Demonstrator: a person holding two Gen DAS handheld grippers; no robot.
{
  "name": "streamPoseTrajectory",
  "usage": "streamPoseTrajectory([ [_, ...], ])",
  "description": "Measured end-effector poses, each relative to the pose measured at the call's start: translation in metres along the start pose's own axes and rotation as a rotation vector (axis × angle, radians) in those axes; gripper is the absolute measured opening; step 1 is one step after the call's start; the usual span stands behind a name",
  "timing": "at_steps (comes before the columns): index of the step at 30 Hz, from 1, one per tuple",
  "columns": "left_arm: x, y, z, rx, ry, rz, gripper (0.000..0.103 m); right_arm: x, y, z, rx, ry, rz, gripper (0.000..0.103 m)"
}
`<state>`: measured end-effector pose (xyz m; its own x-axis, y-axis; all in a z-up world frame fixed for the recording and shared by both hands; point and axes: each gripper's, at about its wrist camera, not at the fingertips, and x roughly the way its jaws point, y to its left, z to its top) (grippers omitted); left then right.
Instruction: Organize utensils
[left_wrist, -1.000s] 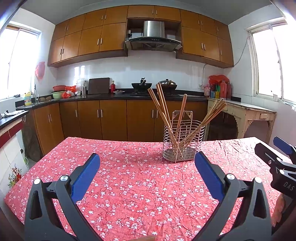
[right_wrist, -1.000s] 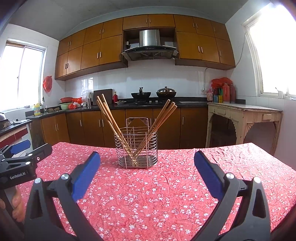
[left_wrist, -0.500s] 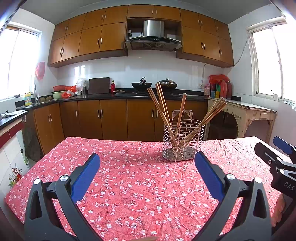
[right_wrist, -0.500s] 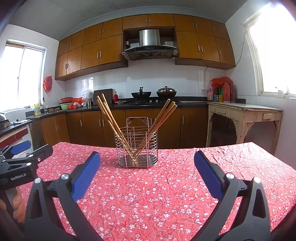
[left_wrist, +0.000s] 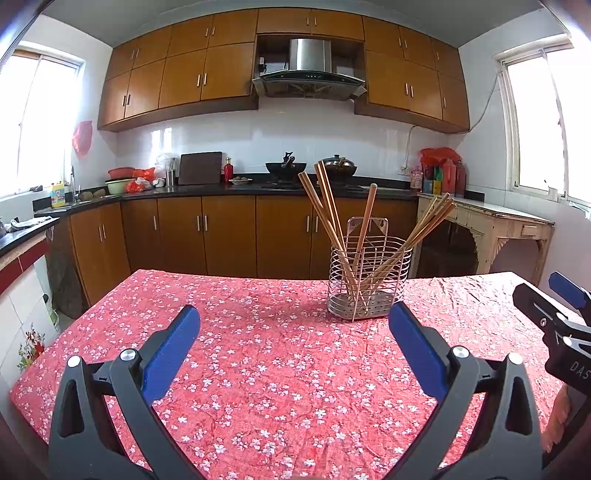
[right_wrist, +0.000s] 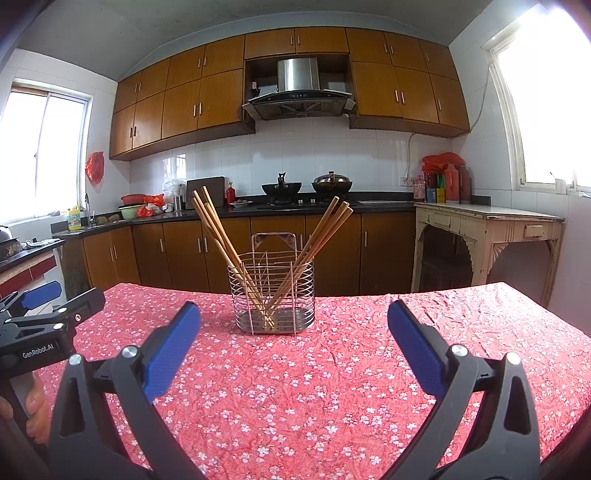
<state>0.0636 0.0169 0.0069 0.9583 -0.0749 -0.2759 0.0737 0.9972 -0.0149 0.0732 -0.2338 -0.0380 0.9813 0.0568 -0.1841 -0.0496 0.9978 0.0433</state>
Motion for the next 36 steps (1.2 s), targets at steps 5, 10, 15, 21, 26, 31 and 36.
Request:
streamPoseTrajectory([
  [5,-0.0004,-0.0008,-0.0003,0.002,-0.001,-0.003,0.101,-0.0001,-0.0003,0.0003,0.001,0.0,0.001,0.099],
  [10,-0.0001,-0.0009,-0.0002,0.002,0.001,-0.003,0.101,0.0003,0.0001,0.0003,0.0,0.001,0.001,0.099],
  [15,0.0,-0.0012,-0.0003,0.001,0.002,-0.001,0.101,0.0007,0.001,-0.0007,0.0,0.002,0.002,0.099],
  [21,0.0003,-0.0014,-0.0001,0.001,0.002,-0.002,0.101,0.0008,0.0011,-0.0009,0.001,0.002,0.003,0.099],
  [26,0.0002,-0.0012,-0.0001,0.0,0.004,0.0,0.101,0.0005,0.0023,-0.0023,0.001,-0.001,0.002,0.099],
  [31,0.0003,-0.0009,-0.0011,-0.002,0.004,0.002,0.101,0.0003,0.0026,-0.0025,-0.001,-0.001,0.002,0.099],
  [36,0.0008,0.0005,-0.0018,-0.006,0.006,0.006,0.101,0.0002,0.0031,-0.0026,-0.001,0.0,0.002,0.099],
])
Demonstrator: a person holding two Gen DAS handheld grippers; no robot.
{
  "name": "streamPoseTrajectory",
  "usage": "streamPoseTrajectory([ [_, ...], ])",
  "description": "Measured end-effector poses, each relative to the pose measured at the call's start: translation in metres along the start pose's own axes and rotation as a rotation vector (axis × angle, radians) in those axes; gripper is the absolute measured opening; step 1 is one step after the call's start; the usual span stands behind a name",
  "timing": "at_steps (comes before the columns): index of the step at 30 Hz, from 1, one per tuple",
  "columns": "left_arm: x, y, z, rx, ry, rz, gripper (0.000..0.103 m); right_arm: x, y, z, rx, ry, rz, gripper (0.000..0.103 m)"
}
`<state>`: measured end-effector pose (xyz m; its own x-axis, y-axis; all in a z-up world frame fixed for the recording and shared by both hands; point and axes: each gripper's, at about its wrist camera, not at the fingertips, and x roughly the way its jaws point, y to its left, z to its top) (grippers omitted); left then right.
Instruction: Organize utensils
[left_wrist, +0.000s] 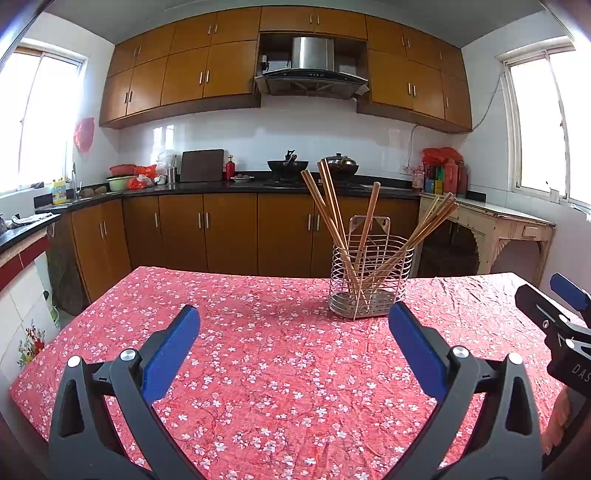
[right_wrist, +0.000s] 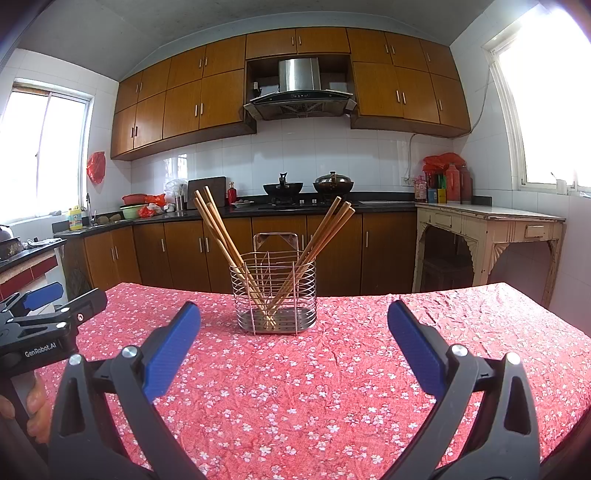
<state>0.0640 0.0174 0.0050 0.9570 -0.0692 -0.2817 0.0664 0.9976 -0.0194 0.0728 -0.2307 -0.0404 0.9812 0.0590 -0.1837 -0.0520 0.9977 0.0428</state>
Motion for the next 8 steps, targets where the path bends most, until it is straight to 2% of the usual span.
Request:
streamPoseTrajectory([
  [8,0.0017,0.0005,0.0017,-0.016,0.011,0.0,0.101,-0.0001,-0.0003,0.0003,0.001,-0.001,0.0,0.099],
])
